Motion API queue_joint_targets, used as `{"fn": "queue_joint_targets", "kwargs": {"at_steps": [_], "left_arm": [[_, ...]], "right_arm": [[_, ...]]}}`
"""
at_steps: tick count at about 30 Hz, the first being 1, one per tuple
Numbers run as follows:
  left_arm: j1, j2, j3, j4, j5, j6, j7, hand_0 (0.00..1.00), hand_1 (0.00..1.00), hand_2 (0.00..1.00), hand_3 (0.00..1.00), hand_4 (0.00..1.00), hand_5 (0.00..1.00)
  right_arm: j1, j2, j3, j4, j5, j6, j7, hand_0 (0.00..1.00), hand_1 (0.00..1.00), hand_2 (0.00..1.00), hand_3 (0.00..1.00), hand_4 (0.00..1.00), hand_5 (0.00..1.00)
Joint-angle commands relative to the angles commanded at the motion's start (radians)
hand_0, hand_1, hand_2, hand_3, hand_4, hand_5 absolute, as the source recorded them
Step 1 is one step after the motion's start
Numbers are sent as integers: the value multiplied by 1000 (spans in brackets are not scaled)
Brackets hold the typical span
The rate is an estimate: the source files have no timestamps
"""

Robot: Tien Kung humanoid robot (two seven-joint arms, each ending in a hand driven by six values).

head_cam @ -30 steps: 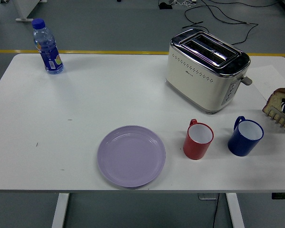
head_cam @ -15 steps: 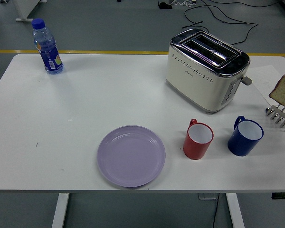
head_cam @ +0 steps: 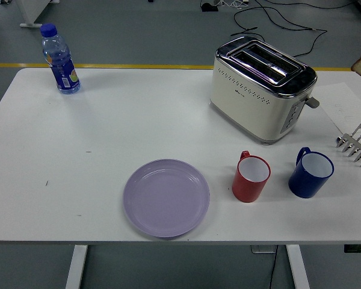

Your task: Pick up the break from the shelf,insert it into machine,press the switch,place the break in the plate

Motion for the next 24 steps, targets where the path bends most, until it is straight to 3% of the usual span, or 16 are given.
{"fn": "queue_joint_targets", "kwargs": {"at_steps": [6, 10, 13, 18, 24], "left_arm": [[-2, -1, 3, 0, -3, -1, 1, 655, 588, 592, 604, 331, 947], [-4, -2, 13, 0, -18, 1, 0, 654, 588, 591, 604, 331, 947], [-5, -2, 16, 0, -22, 1, 0, 654, 588, 591, 604, 331, 947], [-7, -1, 25, 0, -34, 3, -2, 655, 589, 591, 605, 332, 950], [-8, -1, 29, 0, -34, 2, 0, 655, 588, 592, 604, 331, 948]], "right_arm": [[120, 34, -70, 6, -8, 11, -4, 261, 341, 416, 498, 480, 2], [226, 94, -152, -18, -14, 14, -8, 259, 338, 414, 498, 478, 2], [258, 114, -179, -26, -18, 14, -8, 259, 338, 414, 498, 478, 2], [344, 197, -259, -70, -30, 9, -10, 256, 338, 413, 495, 479, 2], [394, 288, -316, -149, -35, -9, -12, 256, 336, 412, 494, 480, 2]]}}
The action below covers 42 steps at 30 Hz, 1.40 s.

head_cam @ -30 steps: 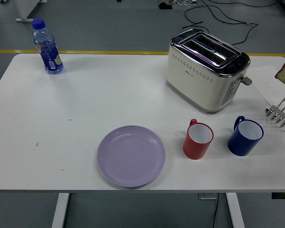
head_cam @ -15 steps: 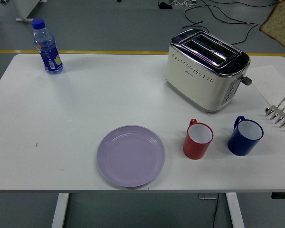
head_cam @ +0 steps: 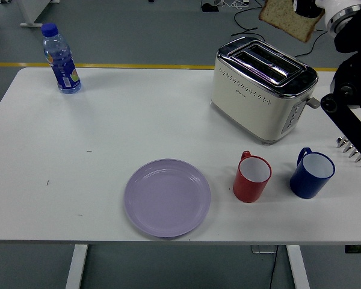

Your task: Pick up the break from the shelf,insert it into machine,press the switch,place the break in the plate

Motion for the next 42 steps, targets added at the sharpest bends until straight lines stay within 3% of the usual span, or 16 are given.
{"fn": "queue_joint_targets", "kwargs": {"at_steps": [8, 20, 29, 42], "left_arm": [[0, 0, 2, 0, 1, 1, 0, 656, 588, 591, 604, 332, 947], [-2, -1, 4, 0, 0, 0, 0, 656, 588, 591, 605, 332, 947], [-3, -2, 5, 0, -1, 1, 0, 656, 588, 591, 604, 331, 946], [-3, -2, 4, 0, 2, 1, 1, 657, 587, 591, 603, 333, 946]], "right_arm": [[7, 80, -11, -93, 5, -9, -17, 265, 336, 412, 496, 469, 2], [14, 150, -20, -242, 27, -30, -16, 266, 334, 411, 497, 469, 2], [17, 180, -26, -308, 33, -38, -12, 270, 335, 411, 496, 464, 2], [28, 188, -35, -371, -4, -59, 4, 272, 334, 410, 496, 464, 2]]}}
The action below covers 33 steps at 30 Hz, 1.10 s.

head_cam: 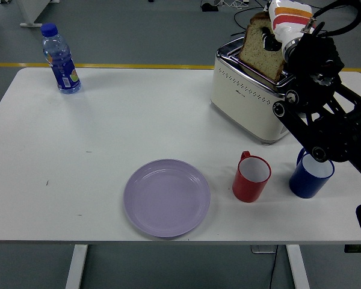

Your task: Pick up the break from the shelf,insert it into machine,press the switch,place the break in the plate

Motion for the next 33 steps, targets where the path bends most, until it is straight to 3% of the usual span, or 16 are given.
{"fn": "queue_joint_targets", "kwargs": {"at_steps": [19, 20, 25, 26, 32, 33], "left_arm": [[2, 0, -10, 0, 16, 0, 1, 657, 587, 590, 603, 333, 946], [2, 0, -11, 0, 17, -1, 1, 657, 587, 593, 602, 334, 947], [3, -1, -13, 0, 22, -1, 2, 657, 587, 593, 602, 334, 947], [3, -1, -13, 0, 22, -1, 3, 657, 587, 593, 602, 334, 947], [3, 0, -11, 0, 21, -1, 2, 657, 587, 592, 602, 333, 947], [3, 0, -11, 0, 21, -1, 2, 658, 588, 591, 602, 333, 946]], "right_arm": [[3, 4, -18, -33, 13, 5, -1, 270, 333, 410, 495, 463, 2], [3, 7, -20, -40, 17, 7, 3, 331, 405, 484, 557, 471, 2], [0, 17, -24, -70, 35, 33, 35, 331, 405, 484, 557, 471, 2], [-1, 18, -24, -72, 36, 34, 40, 659, 640, 719, 824, 644, 76], [0, 21, -20, -74, 51, 33, 65, 659, 640, 719, 824, 644, 76], [1, 21, -20, -74, 52, 33, 66, 864, 815, 973, 998, 739, 127]]}}
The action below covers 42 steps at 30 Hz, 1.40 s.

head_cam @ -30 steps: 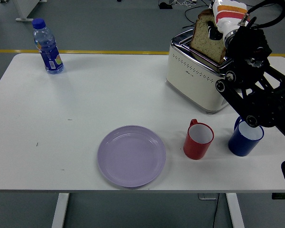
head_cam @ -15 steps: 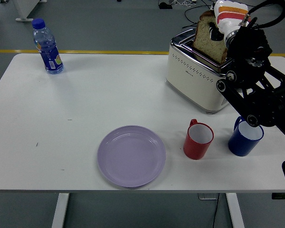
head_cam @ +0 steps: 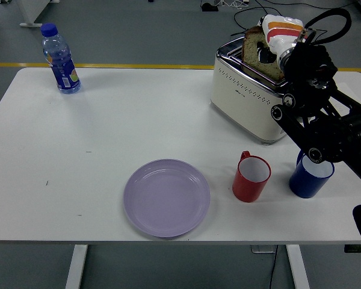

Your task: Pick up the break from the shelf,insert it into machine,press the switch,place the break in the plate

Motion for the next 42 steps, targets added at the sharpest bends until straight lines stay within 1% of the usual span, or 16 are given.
{"fn": "queue_joint_targets", "kwargs": {"at_steps": [5, 6, 13, 18, 20, 23, 24, 29, 30, 31, 33, 34, 35, 36, 41, 42], "left_arm": [[-1, 0, 5, 0, -5, 0, -1, 658, 588, 591, 602, 333, 946], [-1, 0, 5, 0, -6, 0, -1, 657, 588, 592, 602, 333, 946], [-1, 1, 9, 0, -12, 1, -2, 658, 588, 592, 603, 332, 944], [0, 1, 8, 0, -13, 1, -3, 657, 591, 592, 603, 331, 942], [0, 1, 8, 0, -14, 1, -3, 657, 591, 592, 603, 331, 942], [-1, 1, 10, 0, -18, 2, -4, 657, 591, 592, 603, 331, 942], [-1, 1, 12, 0, -22, 2, -4, 657, 591, 592, 603, 331, 942], [-1, 2, 14, 0, -29, 3, -7, 657, 591, 592, 603, 331, 942], [-1, 2, 15, 0, -30, 3, -7, 658, 591, 592, 603, 331, 943], [0, 2, 9, 0, -25, 3, -6, 658, 591, 592, 603, 331, 943], [0, 2, 7, 0, -24, 3, -6, 658, 591, 592, 603, 331, 943], [1, 2, 5, 0, -20, 2, -6, 658, 591, 592, 603, 331, 943], [2, 1, 4, 0, -18, 1, -6, 658, 591, 592, 603, 331, 943], [3, 1, 3, 0, -16, 1, -6, 657, 592, 592, 604, 332, 945], [7, 0, -3, 0, -11, 1, -6, 657, 592, 592, 604, 332, 945], [8, 0, -5, 0, -8, 0, -6, 657, 592, 593, 602, 331, 945]], "right_arm": [[1, 0, 3, -5, 7, 1, 2, 864, 815, 973, 998, 739, 127], [1, 0, 4, -6, 9, 2, 1, 911, 861, 998, 998, 763, 138], [-5, -9, 13, 7, 9, 3, -6, 919, 866, 998, 998, 782, 146], [-16, -32, 33, 43, 12, -10, -8, 910, 863, 998, 998, 766, 164], [-25, -48, 44, 65, 24, -32, -5, 910, 863, 998, 998, 766, 164], [-59, -98, 77, 131, 96, -128, 7, 910, 863, 998, 998, 766, 164], [-73, -117, 89, 156, 130, -166, 15, 862, 807, 954, 965, 662, 193], [-140, -206, 140, 254, 310, -332, 79, 862, 807, 954, 965, 662, 193], [-148, -219, 146, 264, 350, -355, 90, 660, 637, 731, 913, 534, 173], [-170, -242, 165, 285, 385, -381, 107, 660, 637, 731, 913, 534, 173], [-179, -252, 172, 293, 409, -392, 113, 660, 637, 731, 913, 534, 173], [-208, -279, 191, 319, 441, -409, 128, 660, 637, 731, 913, 534, 173], [-223, -293, 201, 332, 459, -413, 137, 660, 637, 731, 913, 534, 173], [-247, -311, 214, 351, 482, -415, 150, 249, 311, 408, 800, 436, 125], [-342, -374, 253, 420, 597, -396, 208, 249, 311, 408, 800, 436, 125], [-368, -388, 261, 437, 623, -385, 212, 139, 237, 339, 779, 428, 104]]}}
